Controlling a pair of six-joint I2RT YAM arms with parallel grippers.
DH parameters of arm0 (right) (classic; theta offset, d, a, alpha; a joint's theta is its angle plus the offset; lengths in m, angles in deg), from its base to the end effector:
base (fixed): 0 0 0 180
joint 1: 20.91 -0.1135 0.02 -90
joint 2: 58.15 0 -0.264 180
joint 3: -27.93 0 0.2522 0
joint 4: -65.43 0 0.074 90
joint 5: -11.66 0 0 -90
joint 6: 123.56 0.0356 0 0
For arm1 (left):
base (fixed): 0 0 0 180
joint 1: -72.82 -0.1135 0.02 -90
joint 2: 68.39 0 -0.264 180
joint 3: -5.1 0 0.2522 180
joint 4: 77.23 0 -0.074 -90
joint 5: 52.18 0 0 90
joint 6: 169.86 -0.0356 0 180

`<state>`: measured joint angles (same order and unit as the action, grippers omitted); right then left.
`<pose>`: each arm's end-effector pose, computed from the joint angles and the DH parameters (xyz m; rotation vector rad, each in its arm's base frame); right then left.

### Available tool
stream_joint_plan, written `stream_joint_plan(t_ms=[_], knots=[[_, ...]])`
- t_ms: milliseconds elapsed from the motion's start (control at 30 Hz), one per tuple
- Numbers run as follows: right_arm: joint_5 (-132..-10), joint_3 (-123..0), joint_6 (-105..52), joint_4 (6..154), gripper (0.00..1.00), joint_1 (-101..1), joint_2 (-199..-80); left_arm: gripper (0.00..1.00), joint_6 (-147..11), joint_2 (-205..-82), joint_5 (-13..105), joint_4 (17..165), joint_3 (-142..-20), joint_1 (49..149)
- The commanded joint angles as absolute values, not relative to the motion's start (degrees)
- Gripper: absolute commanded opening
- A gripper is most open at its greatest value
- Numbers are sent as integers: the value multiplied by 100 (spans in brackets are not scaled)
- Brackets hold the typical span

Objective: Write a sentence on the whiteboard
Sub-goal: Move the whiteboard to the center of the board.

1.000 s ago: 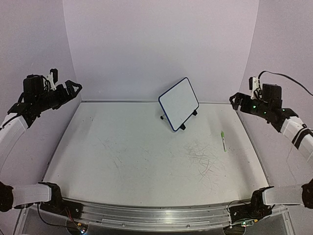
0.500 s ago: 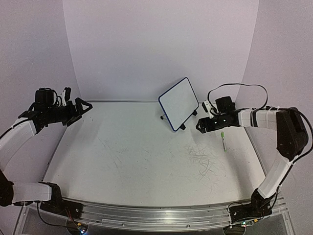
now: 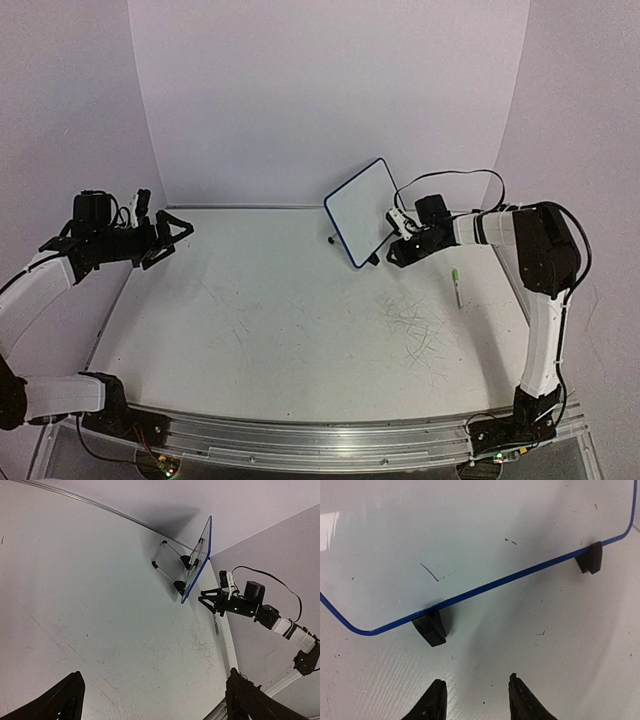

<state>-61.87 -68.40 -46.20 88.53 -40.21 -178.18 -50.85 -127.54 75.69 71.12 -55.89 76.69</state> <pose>0.4281 0.1606 0.1619 -0.7849 2.2475 0.3981 0.2233 -0.0370 0.2975 -0.0494 2.1347 -1.0326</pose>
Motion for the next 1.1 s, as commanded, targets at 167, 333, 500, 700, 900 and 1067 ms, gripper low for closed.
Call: stream_joint_plan(t_ms=[167,333,500,700,900,1067], knots=[[-6023,-7734,-4974,9387,46,-4216,-18339,99,-5027,-12659,7762,7346,-5714,7703],[-6126,-7942,-5087,9547,45,-4268,-18512,99,-4982,-12591,7767,7346,-5768,7709],[-5994,-8069,-4964,9642,44,-4349,-18573,99,-4980,-12573,7741,7352,-5760,7712],[-5959,-8393,-4905,9874,41,-4410,-18809,99,-4997,-12535,7781,7350,-5758,7712],[-5869,-8598,-4565,9922,40,-4444,-19052,99,-5004,-12465,7794,7347,-5721,7711],[-5841,-8733,-4419,9923,34,-4492,-19244,99,-5019,-12439,7826,7346,-5694,7715]])
